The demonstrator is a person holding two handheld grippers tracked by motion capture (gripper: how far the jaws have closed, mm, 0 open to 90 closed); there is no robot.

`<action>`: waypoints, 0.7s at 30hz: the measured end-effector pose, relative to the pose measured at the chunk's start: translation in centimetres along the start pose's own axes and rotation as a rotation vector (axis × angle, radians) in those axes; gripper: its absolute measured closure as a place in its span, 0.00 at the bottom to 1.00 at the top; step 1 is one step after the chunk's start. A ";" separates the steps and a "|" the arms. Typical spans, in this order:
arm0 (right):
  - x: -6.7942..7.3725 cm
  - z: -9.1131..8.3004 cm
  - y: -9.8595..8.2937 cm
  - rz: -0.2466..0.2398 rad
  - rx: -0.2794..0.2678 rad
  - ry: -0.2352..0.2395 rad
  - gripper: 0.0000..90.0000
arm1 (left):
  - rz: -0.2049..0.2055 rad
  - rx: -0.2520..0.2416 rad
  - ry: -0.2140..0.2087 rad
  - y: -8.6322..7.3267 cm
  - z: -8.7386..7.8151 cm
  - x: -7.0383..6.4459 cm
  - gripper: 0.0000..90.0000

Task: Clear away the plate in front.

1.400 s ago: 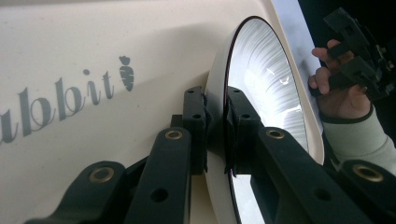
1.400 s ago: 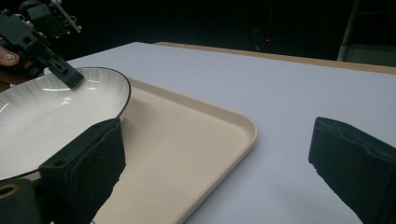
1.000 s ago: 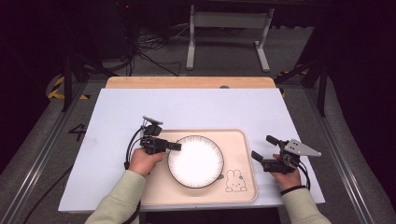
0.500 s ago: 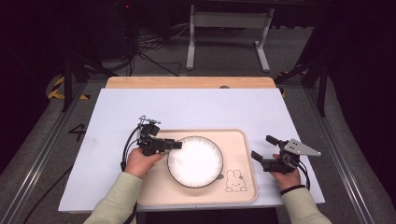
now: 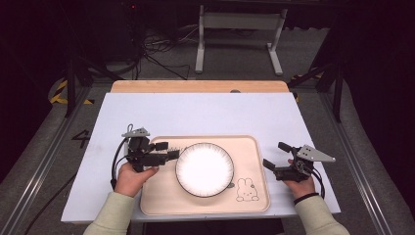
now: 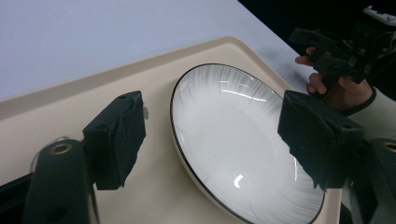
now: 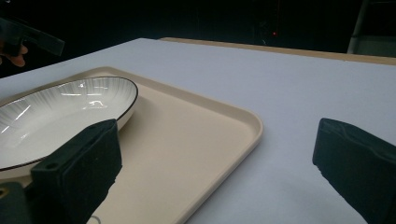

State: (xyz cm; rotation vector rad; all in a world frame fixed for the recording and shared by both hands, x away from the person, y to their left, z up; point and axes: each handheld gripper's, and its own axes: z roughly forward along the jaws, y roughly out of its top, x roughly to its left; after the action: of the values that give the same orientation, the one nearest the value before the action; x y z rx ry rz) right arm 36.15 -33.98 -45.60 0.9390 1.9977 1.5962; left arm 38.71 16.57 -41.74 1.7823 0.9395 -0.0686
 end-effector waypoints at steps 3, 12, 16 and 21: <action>0.0 0.0 0.0 0.001 -0.002 0.001 0.02 | -0.004 -0.025 0.002 -0.4 -0.9 0.2 0.23; 0.0 0.0 0.0 0.001 -0.002 0.005 0.02 | 0.032 -0.098 0.027 -2.5 -4.1 0.3 0.19; 0.0 0.0 0.0 0.000 0.002 0.007 0.02 | 0.051 -0.113 0.043 -3.7 -5.1 0.3 0.17; 0.1 0.1 0.0 -0.009 0.006 0.008 0.02 | 0.078 -0.147 0.061 -4.9 -6.0 0.3 0.15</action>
State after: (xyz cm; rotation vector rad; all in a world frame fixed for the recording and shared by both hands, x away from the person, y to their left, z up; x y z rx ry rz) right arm 36.16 -33.85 -45.60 0.9265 2.0109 1.5924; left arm 33.65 22.21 -43.08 1.6908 0.8948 0.1025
